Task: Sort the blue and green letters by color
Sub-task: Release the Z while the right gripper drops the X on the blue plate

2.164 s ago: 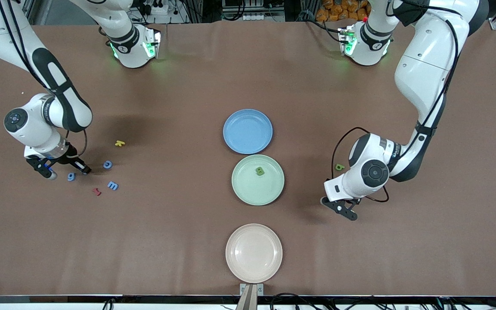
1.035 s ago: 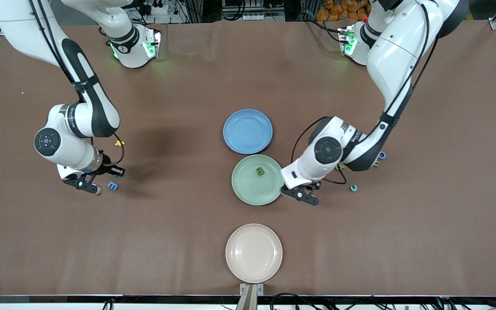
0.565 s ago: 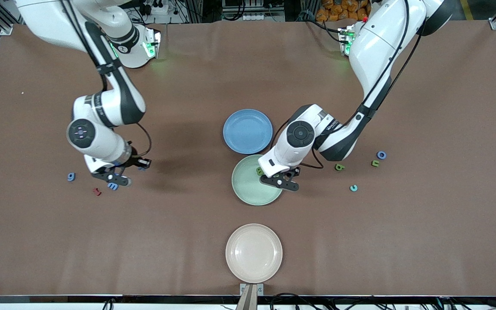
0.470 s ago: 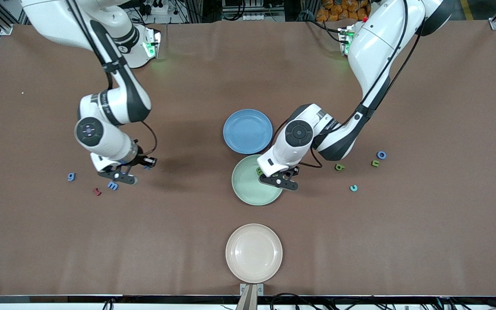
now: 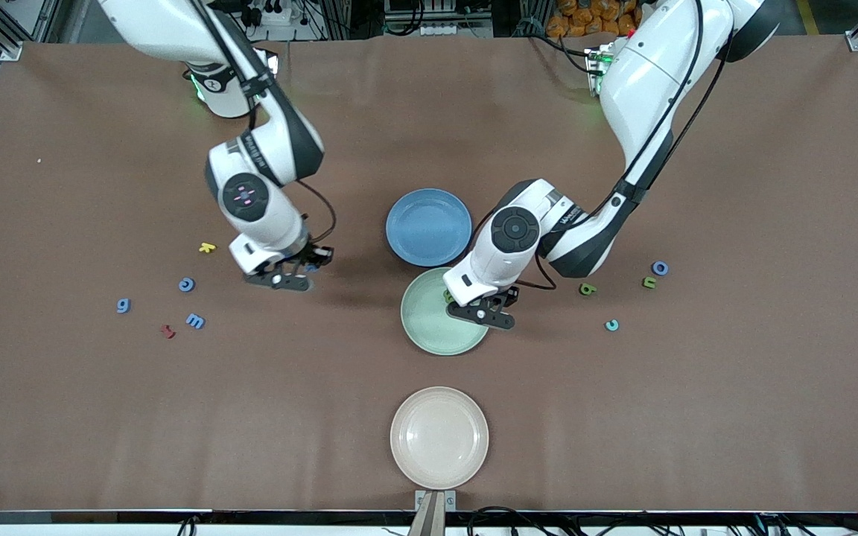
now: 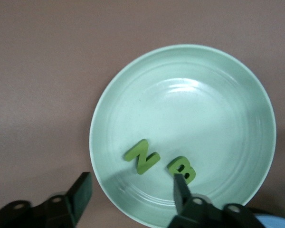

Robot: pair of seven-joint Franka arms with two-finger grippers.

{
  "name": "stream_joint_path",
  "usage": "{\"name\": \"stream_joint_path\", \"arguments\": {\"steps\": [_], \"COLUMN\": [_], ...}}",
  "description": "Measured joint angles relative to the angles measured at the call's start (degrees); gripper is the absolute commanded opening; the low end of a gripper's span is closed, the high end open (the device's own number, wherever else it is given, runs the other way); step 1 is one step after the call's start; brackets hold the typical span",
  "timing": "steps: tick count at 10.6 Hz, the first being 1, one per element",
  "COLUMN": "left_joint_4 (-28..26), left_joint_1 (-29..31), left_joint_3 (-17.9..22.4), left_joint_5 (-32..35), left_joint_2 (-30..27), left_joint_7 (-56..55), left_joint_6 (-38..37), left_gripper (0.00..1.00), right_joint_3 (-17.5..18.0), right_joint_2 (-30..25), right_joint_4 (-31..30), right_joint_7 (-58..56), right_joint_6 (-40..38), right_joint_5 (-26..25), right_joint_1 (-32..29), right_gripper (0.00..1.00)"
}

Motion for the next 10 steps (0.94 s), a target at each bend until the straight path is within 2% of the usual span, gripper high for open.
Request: {"name": "stream_joint_path", "arguments": {"steps": [3, 5, 8, 9, 10], "left_joint_4": [0.64, 0.54, -2.78, -4.75, -6.95], "left_joint_1": [2.02, 5.02, 8.73, 9.39, 10.10], "left_joint_3": [0.51, 0.58, 0.57, 0.55, 0.55], "left_joint_5": [0.54, 0.83, 0.87, 0.89, 1.09], "left_joint_2": [-1.15, -2.85, -5.38, -6.54, -8.03], "left_joint_7": [0.84, 6.83, 12.70, 13.59, 14.02], "left_joint_6": [-0.95, -5.40, -6.92, -6.92, -6.92], "left_gripper": [1.00, 1.00, 1.00, 1.00, 1.00], "right_joint_3": [0.03, 0.04, 0.03, 0.02, 0.02], "right_joint_2": [0.01, 0.02, 0.97, 1.93, 2.98], "right_joint_4": [0.50, 2.34, 4.24, 4.79, 5.20], "right_joint_7": [7.36, 12.31, 18.02, 19.47, 20.75], "right_joint_6": [0.14, 0.14, 0.07, 0.07, 0.08], "right_joint_5": [0.00, 0.00, 0.00, 0.00, 0.00], "right_joint_1": [8.16, 12.72, 18.18, 19.83, 21.32], "right_gripper": [0.16, 0.17, 0.18, 0.27, 0.49]}}
